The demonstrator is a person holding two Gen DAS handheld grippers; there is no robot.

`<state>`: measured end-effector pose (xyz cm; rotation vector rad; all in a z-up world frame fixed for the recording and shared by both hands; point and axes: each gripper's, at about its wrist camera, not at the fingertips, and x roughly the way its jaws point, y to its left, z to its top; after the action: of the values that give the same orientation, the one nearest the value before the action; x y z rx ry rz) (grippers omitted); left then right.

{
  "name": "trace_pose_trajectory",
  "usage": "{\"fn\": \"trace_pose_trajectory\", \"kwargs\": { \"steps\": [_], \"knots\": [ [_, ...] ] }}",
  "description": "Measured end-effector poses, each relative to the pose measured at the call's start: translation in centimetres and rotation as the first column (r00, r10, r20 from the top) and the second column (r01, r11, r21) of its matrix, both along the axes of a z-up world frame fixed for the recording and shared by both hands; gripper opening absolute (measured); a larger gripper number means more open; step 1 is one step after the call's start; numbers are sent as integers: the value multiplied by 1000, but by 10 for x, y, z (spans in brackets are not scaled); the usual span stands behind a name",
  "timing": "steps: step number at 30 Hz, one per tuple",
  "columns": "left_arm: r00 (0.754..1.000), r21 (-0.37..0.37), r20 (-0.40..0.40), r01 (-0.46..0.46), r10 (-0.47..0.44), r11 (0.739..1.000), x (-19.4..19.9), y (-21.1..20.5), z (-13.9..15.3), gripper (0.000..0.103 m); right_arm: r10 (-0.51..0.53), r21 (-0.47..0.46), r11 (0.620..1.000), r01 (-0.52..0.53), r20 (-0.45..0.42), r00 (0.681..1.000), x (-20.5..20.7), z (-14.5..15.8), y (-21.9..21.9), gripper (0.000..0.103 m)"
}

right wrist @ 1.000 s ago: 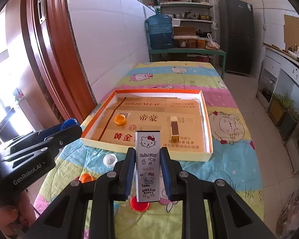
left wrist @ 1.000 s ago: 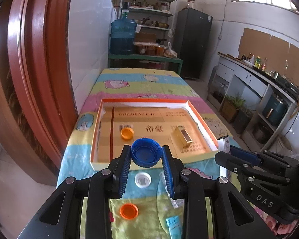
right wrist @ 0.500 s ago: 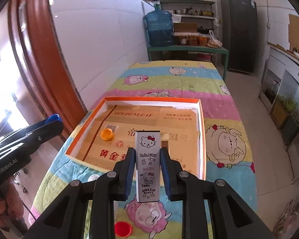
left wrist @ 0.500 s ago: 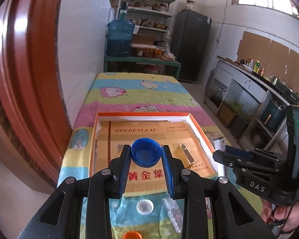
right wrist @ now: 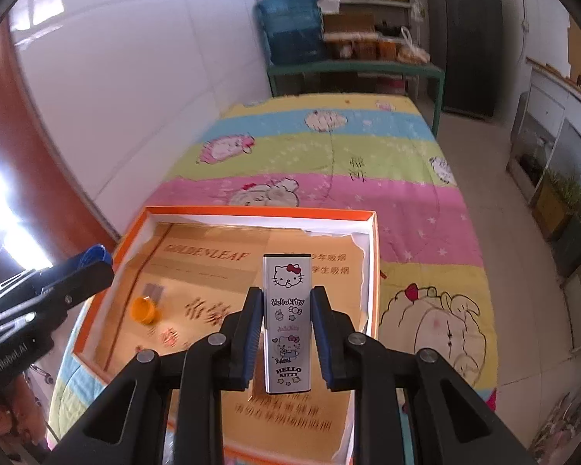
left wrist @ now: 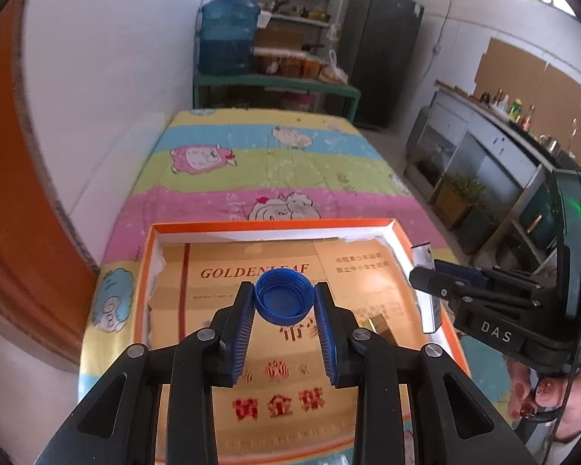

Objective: Organize rigid objects
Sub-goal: 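Carry the blue cap and Hello Kitty box over the cardboard box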

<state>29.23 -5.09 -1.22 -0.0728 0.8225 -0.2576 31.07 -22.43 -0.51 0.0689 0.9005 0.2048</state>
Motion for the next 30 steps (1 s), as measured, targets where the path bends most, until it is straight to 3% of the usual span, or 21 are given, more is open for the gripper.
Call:
{"fn": "trace_pose_trajectory", "kwargs": {
  "steps": [16, 30],
  "knots": [
    [990, 46, -139, -2, 8, 999, 65, -23, -50, 32, -1, -35, 999, -2, -88, 996, 43, -32, 2, 26],
    [982, 49, -189, -1, 11, 999, 78, -29, -79, 32, 11, -32, 999, -14, -115, 993, 52, -50, 7, 25]
  ]
}}
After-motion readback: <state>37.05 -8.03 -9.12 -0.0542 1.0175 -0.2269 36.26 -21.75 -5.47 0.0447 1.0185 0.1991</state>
